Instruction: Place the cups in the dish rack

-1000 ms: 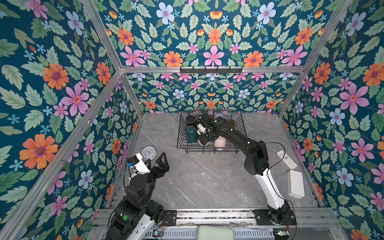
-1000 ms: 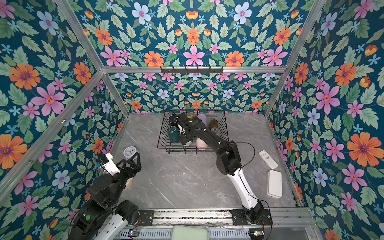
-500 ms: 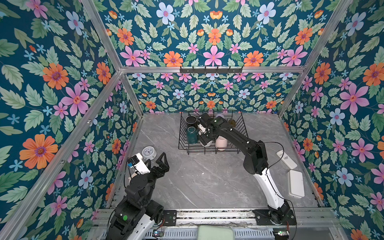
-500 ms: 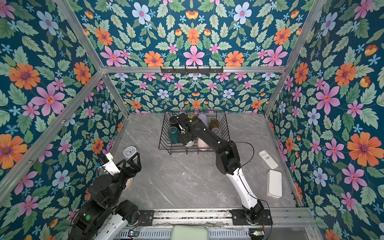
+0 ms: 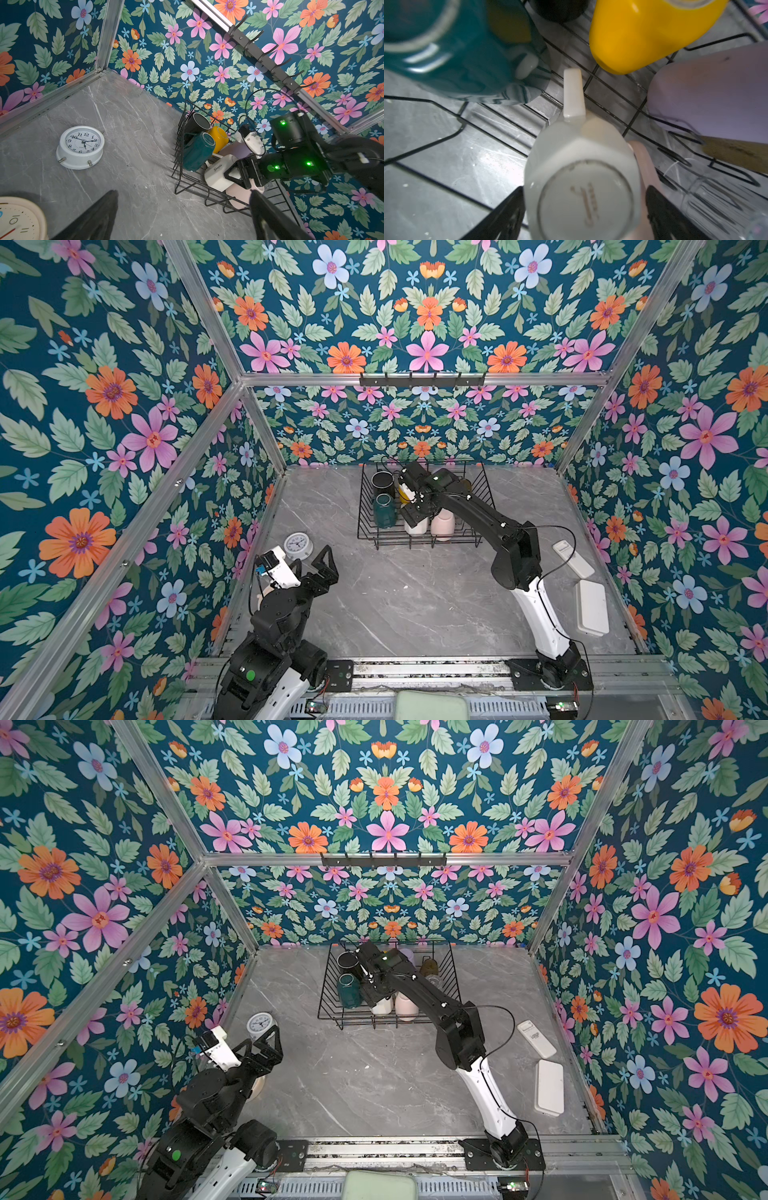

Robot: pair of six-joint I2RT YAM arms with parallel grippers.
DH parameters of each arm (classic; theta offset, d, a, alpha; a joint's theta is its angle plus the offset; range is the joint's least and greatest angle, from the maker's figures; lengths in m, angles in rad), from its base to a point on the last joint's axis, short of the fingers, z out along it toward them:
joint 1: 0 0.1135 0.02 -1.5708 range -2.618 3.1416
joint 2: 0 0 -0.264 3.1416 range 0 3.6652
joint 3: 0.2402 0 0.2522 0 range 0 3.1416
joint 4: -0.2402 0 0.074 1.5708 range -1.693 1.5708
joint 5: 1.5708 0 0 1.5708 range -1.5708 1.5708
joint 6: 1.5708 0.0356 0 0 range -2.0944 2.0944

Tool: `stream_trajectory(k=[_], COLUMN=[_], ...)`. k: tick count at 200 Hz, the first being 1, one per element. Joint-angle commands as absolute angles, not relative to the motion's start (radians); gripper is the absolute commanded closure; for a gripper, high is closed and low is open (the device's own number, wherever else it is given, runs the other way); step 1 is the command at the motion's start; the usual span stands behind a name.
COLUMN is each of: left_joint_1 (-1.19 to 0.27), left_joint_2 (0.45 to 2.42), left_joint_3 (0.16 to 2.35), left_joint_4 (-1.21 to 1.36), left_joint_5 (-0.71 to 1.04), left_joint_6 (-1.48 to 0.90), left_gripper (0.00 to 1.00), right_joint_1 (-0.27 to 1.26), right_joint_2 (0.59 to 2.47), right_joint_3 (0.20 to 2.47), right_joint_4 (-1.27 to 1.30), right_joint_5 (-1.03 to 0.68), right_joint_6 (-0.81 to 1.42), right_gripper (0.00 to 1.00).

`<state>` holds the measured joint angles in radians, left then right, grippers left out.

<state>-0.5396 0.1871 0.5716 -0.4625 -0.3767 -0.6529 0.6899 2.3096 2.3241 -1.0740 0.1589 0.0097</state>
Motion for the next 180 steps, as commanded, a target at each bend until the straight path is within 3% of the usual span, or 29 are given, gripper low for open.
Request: stream_trajectory(k=[1, 29, 77, 129, 180], left_joint_1=[-0.54, -0.54, -0.539, -0.535, -0.437], left_joint_2=[0.194, 0.233, 0.385, 0.559, 0.601], left_joint_3=[0.568, 0.55, 0.47, 0.284, 0.124], left_joint_4=[-0.423, -0.34, -0.075, 0.22, 0.456], left_joint_5=[-0.4, -0.435, -0.58, -0.825, -0.809], left_joint_6=[-0.633, -0.606, -0.453, -0.248, -0.17], left_gripper=[0.0, 0.0, 0.0, 0.0, 0.0], right_joint_1=[0.691, 0.691, 0.667, 0.424, 0.241], right_joint_2=[2.228, 2.048, 1.564, 1.073, 0.915], right_joint_3=[2.285, 2.106, 1.498, 0.94, 0.638], right_joint_4=[-1.033, -0.883, -0.49, -0.239, -0.105], right_joint_5=[0.118, 0.037, -0.064, -0.151, 0.062], right_joint_6=[0.033, 0.056, 0.141, 0.223, 0.197], right_gripper=[0.11, 0.1, 0.05, 0.01, 0.01])
